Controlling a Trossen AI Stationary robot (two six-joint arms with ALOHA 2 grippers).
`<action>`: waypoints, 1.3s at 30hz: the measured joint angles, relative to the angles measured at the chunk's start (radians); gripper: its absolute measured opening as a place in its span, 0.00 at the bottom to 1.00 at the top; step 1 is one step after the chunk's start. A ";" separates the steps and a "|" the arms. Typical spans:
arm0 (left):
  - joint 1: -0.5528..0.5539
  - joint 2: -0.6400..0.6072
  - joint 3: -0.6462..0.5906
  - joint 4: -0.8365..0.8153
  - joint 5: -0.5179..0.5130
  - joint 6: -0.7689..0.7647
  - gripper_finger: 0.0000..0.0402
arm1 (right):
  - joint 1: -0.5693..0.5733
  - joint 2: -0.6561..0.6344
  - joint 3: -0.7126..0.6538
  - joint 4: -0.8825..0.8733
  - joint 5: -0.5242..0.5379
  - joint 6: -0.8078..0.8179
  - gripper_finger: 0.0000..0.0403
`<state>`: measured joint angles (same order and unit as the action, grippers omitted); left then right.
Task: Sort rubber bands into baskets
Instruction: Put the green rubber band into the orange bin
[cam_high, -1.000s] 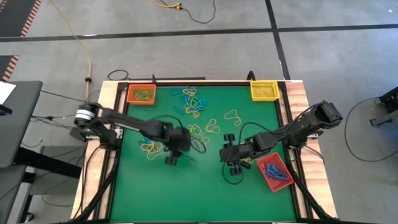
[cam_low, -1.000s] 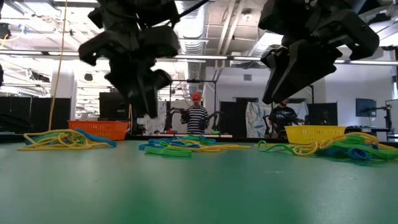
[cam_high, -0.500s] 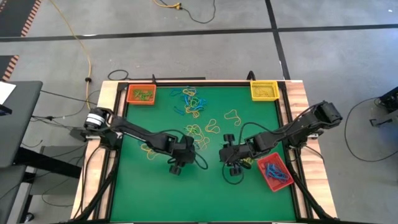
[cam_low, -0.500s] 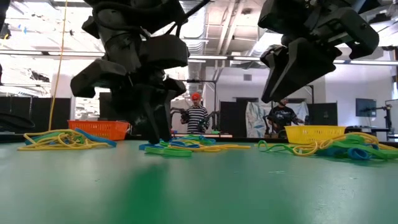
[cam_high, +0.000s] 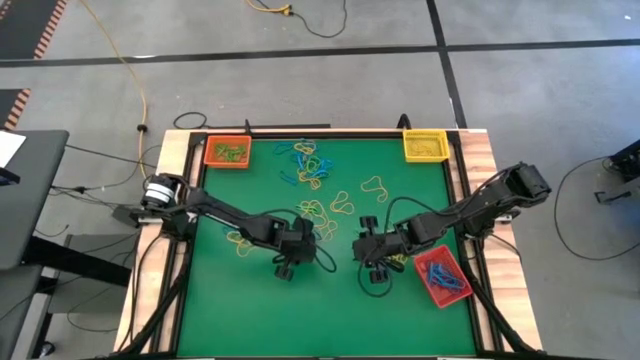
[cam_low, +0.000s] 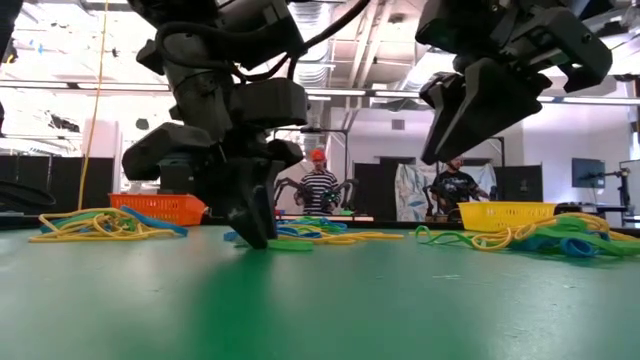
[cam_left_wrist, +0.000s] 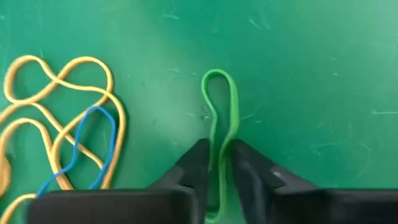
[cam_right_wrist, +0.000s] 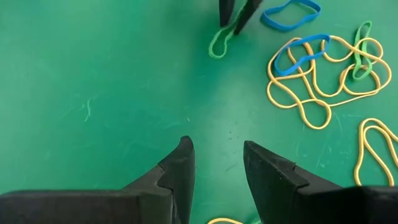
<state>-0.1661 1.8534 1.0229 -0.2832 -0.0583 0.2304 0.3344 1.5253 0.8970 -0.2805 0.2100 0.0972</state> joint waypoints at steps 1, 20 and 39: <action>0.000 0.000 0.000 0.000 -0.004 0.007 0.04 | 0.000 0.000 0.000 0.000 0.000 0.000 0.41; 0.098 -0.313 -0.005 -0.206 -0.391 0.024 0.00 | 0.000 0.000 0.000 0.003 0.000 -0.001 0.41; 0.808 -0.654 -0.003 -0.382 -0.393 -0.039 0.00 | 0.000 0.000 0.000 0.006 0.000 -0.001 0.41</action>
<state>0.6423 1.1996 1.0195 -0.6648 -0.4515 0.1917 0.3344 1.5253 0.8971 -0.2745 0.2100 0.0963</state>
